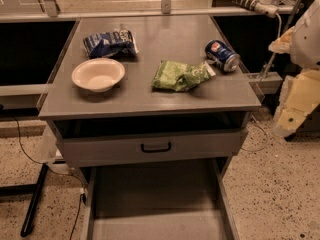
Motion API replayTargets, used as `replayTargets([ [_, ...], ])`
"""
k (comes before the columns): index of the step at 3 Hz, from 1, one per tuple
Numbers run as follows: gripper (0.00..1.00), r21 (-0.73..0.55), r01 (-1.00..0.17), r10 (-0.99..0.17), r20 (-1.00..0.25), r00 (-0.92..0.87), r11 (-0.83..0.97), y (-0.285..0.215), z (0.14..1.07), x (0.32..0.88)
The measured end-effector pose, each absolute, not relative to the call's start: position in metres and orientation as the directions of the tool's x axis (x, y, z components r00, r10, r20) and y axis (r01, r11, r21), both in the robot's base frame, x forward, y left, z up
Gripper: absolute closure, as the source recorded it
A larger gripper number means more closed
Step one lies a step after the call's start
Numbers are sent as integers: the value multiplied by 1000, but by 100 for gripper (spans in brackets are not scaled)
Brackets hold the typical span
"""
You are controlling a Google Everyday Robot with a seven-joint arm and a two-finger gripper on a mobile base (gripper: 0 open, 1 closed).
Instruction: Place green jalapeno chip bag into middle drawer
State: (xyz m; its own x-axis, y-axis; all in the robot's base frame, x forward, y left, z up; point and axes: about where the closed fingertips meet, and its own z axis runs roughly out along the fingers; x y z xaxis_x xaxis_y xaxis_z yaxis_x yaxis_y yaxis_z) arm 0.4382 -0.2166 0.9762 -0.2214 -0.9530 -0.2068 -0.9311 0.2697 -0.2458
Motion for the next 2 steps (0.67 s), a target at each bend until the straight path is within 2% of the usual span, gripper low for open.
replayTargets([
  [2, 0, -240, -940, -955, -229, -187, 242, -205, 972, 445],
])
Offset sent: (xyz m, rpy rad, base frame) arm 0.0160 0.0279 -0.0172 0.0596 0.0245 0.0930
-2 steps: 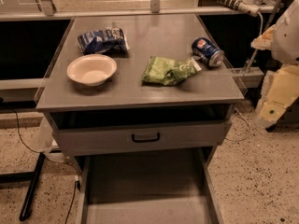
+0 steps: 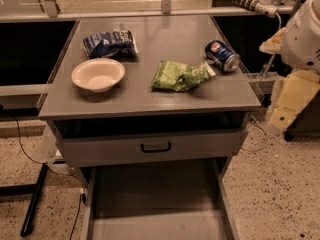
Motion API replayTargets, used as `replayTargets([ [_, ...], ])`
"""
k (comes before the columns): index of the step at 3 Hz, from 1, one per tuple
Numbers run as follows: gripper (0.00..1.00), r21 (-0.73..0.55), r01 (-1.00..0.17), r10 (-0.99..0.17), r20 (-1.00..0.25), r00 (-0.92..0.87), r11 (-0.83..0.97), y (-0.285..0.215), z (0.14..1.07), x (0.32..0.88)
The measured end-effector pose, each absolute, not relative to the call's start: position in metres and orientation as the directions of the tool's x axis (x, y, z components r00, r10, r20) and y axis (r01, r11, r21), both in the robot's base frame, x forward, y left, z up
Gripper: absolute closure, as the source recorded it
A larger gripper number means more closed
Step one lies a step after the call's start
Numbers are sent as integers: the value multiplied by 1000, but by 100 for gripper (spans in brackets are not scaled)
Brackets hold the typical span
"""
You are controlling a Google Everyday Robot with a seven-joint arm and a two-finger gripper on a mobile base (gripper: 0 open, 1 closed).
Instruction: Place green jalapeno chip bag into middle drawer
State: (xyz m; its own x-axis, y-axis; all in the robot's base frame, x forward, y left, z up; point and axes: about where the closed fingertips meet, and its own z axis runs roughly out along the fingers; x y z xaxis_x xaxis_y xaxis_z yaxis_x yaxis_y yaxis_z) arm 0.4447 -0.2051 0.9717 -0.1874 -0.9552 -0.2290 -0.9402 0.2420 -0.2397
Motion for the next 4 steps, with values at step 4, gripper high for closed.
replayTargets([
  [4, 0, -449, -893, -822, -516, 239, 23, -125, 924, 568],
])
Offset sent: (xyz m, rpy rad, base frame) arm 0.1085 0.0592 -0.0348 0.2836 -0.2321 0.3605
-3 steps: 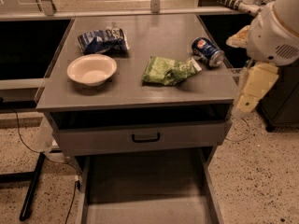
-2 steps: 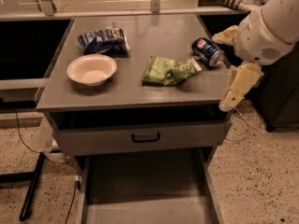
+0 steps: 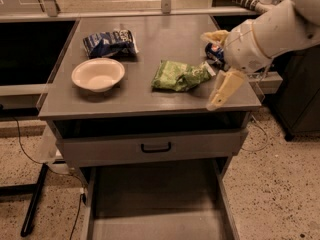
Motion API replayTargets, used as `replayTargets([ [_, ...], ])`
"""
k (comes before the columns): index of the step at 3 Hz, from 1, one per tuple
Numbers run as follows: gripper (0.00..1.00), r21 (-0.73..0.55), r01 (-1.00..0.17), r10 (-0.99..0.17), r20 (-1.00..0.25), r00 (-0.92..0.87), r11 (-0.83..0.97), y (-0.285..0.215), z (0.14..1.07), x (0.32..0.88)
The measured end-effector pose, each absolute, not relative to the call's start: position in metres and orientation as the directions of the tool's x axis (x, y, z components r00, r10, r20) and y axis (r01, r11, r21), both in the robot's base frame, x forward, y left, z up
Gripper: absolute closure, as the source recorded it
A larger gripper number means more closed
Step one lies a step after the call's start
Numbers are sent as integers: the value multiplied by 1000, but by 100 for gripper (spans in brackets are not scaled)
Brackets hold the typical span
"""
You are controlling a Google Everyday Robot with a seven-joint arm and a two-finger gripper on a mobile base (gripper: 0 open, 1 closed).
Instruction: Place green jalapeno chip bag into middle drawer
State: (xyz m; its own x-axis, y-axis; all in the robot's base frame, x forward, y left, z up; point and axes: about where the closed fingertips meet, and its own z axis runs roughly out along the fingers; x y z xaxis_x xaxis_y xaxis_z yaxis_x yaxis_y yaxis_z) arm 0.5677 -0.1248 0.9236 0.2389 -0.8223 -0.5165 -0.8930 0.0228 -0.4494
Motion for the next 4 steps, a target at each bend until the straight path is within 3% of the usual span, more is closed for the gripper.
replayTargets([
  [2, 0, -483, -876, -853, -458, 253, 0, -91, 894, 628],
  [4, 0, -487, -873, -917, -351, 189, 6, -96, 862, 665],
])
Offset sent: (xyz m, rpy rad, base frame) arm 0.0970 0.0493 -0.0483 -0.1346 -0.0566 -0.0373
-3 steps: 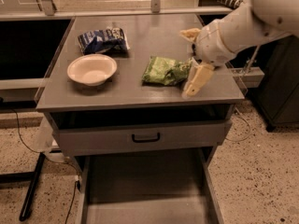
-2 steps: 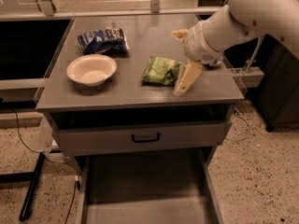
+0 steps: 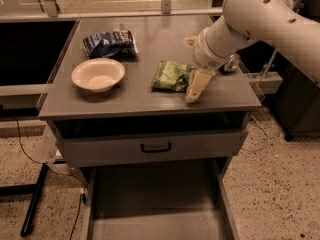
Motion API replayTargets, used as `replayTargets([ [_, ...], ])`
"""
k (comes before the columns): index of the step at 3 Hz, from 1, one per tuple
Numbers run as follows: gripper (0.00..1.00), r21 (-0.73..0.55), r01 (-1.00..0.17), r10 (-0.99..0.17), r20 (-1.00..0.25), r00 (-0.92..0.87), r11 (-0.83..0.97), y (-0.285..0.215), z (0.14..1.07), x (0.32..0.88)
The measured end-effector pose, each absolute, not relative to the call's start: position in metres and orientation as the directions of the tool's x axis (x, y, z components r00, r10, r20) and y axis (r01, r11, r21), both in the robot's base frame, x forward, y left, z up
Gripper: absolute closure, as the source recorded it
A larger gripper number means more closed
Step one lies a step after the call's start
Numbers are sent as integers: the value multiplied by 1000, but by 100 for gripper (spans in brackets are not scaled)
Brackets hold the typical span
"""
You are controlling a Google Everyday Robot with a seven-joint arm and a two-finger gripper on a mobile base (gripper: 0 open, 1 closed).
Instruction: Place green jalapeno chip bag into middle drawer
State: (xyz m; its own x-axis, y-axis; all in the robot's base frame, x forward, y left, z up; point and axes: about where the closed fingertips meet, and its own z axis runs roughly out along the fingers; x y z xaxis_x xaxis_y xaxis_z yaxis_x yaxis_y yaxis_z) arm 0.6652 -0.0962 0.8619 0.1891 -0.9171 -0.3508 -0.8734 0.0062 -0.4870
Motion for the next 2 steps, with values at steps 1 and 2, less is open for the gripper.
replayTargets([
  [1, 0, -474, -880, -941, -304, 151, 12, -109, 848, 678],
  [2, 18, -474, -880, -941, -304, 151, 12, -109, 852, 678],
])
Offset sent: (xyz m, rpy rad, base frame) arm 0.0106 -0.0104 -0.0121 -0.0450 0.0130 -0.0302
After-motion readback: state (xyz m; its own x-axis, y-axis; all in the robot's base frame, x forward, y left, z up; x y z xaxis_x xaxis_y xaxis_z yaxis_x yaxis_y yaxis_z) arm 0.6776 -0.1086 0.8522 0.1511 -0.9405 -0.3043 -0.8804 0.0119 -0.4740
